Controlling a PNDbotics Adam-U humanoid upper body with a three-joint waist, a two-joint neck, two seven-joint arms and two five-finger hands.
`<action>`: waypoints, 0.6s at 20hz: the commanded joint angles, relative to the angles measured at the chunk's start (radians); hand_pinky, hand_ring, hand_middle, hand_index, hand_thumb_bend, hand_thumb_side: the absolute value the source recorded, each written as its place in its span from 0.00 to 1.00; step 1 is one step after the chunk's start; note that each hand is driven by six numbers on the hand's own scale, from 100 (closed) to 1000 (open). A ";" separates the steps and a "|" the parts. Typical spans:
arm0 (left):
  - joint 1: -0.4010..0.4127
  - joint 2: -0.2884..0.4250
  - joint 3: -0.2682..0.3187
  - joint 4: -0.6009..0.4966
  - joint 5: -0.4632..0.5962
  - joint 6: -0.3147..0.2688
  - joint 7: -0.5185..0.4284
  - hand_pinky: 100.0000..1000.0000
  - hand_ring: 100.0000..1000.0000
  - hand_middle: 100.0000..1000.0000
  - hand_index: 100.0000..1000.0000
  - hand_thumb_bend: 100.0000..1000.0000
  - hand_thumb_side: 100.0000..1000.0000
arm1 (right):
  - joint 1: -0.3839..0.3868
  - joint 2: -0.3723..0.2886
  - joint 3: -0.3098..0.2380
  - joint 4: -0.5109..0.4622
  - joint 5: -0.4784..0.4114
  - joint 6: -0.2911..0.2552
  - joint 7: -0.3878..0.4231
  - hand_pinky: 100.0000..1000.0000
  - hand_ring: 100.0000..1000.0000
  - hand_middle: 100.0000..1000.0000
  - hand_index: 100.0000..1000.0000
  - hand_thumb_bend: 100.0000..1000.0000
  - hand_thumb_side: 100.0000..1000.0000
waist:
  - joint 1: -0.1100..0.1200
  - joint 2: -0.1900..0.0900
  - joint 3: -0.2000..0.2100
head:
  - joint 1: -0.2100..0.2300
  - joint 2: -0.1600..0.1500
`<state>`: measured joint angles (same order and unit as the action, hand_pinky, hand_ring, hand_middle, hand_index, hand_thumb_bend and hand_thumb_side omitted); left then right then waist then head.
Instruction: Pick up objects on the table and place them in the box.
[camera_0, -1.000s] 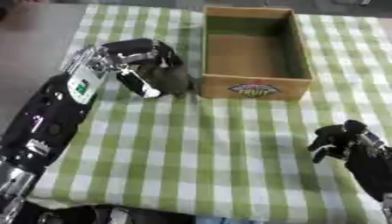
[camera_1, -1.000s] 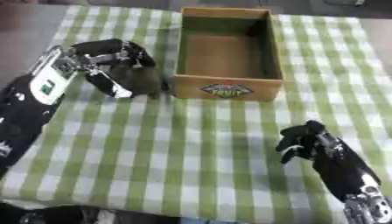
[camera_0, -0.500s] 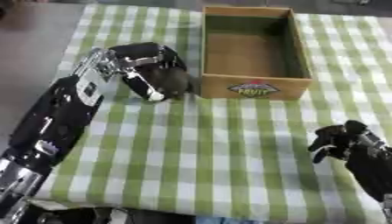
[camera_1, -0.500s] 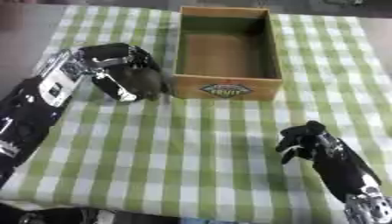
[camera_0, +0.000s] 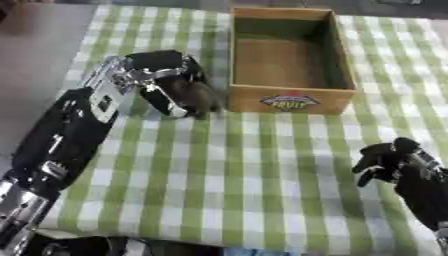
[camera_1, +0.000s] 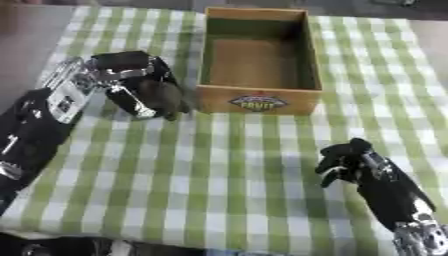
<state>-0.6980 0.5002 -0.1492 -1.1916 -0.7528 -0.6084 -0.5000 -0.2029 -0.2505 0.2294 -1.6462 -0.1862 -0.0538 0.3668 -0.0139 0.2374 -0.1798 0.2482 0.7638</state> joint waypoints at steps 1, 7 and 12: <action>-0.012 0.021 0.005 -0.017 -0.014 -0.280 -0.219 0.19 0.21 0.27 0.56 0.14 0.08 | -0.011 -0.008 -0.002 -0.008 0.002 -0.002 0.002 0.43 0.57 0.49 0.67 0.00 0.99 | 0.001 -0.016 0.001 | 0.000 0.006; -0.003 0.034 0.004 -0.032 -0.043 -0.298 -0.120 0.00 0.00 0.11 0.40 0.11 0.05 | -0.009 -0.009 -0.004 -0.006 0.004 -0.002 0.001 0.43 0.57 0.49 0.67 0.00 0.99 | 0.003 -0.017 0.002 | -0.003 0.006; -0.002 0.056 -0.005 -0.093 -0.061 -0.299 -0.038 0.00 0.00 0.04 0.35 0.13 0.04 | -0.008 -0.010 -0.005 -0.005 0.004 -0.002 0.000 0.43 0.57 0.49 0.67 0.00 0.99 | 0.006 -0.019 0.002 | -0.007 0.006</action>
<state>-0.6853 0.5205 -0.1564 -1.2476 -0.8105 -0.7268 -0.3816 -0.2028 -0.2505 0.2292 -1.6405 -0.1862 -0.0538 0.3668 -0.0090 0.2373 -0.1782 0.2438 0.7638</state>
